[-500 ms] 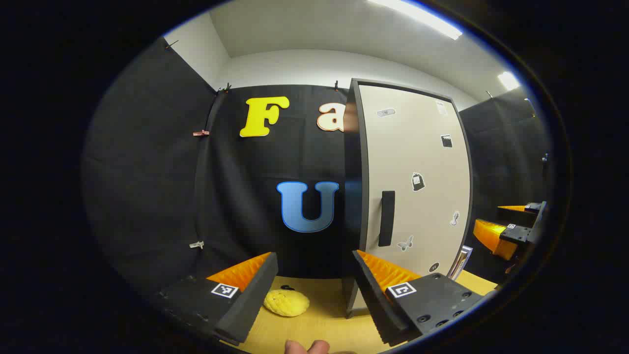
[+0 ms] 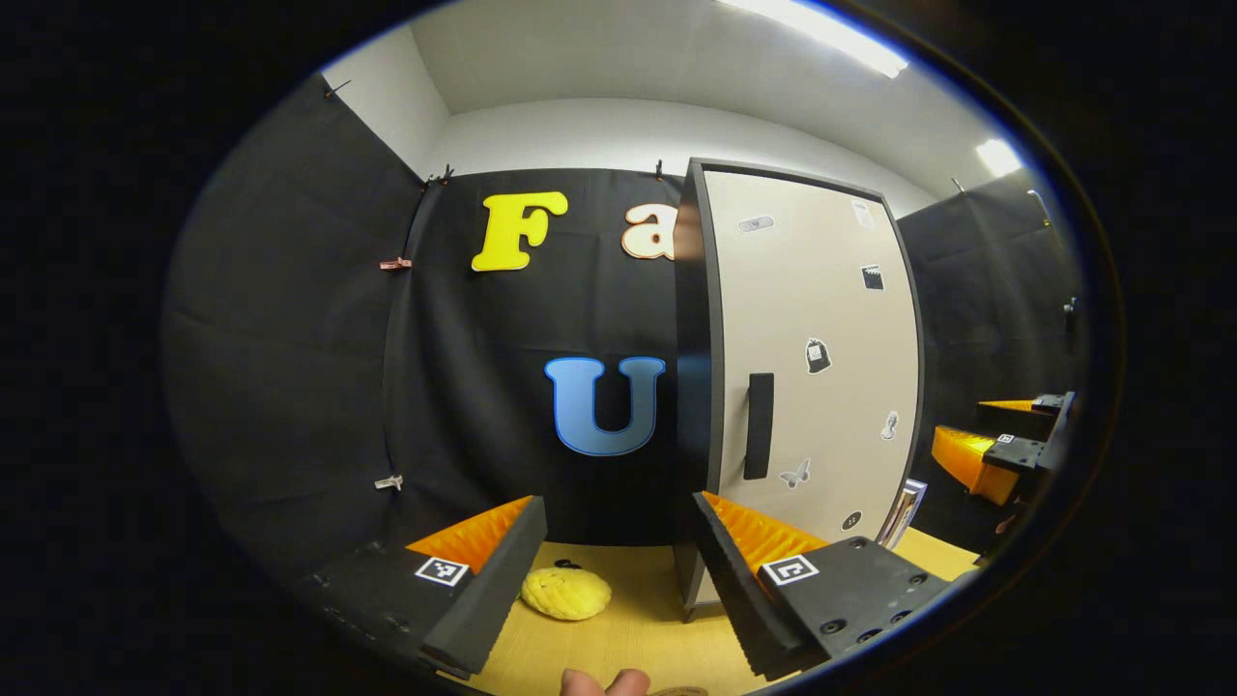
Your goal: Open the cabinet door with the right hand, grasp the bottle in the cabinet with the left hand and place it on the coaster, then close the cabinet door with the right hand.
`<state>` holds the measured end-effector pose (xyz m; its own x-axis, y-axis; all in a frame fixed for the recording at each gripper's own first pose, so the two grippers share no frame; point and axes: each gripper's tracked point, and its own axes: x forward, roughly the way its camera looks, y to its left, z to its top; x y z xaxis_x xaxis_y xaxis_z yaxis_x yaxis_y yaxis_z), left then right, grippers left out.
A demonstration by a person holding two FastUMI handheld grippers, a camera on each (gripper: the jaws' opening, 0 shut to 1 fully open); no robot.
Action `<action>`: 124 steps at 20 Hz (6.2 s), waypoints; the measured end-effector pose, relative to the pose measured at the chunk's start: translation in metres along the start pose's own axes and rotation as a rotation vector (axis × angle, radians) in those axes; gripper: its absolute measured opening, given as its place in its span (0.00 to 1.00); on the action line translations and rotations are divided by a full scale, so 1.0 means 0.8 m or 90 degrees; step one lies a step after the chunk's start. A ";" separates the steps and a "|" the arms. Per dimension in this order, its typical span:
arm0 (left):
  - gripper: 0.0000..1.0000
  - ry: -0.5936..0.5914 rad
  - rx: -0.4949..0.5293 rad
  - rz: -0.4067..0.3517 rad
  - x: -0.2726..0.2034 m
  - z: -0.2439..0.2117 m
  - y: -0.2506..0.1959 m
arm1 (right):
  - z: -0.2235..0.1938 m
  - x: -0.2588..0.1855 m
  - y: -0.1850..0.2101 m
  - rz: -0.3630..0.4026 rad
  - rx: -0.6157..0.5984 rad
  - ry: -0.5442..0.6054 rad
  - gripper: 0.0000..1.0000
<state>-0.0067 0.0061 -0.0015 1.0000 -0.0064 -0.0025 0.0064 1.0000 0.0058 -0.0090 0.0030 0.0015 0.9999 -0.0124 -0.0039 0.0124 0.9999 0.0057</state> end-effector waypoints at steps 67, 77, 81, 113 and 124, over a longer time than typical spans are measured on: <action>0.95 0.001 -0.009 0.013 -0.018 -0.018 0.026 | -0.027 0.078 0.135 0.214 0.110 0.088 0.18; 0.95 -0.002 -0.009 -0.015 -0.002 -0.015 -0.013 | -0.024 0.016 0.063 0.200 0.090 0.082 0.17; 0.94 -0.011 -0.005 -0.038 0.008 -0.012 -0.036 | -0.023 -0.003 0.026 0.160 0.081 0.079 0.17; 0.95 0.004 0.001 -0.144 0.121 -0.029 -0.255 | -0.029 -0.009 -0.180 0.068 0.109 0.078 0.10; 0.92 0.016 -0.025 -0.147 0.259 -0.058 -0.319 | -0.004 -0.052 -0.209 0.084 0.180 0.056 0.42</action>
<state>0.1986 -0.2505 -0.0498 0.9715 -0.2359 -0.0242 0.2350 0.9713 -0.0361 -0.0529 -0.1635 -0.0028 0.9891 0.1296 -0.0704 -0.1042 0.9517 0.2888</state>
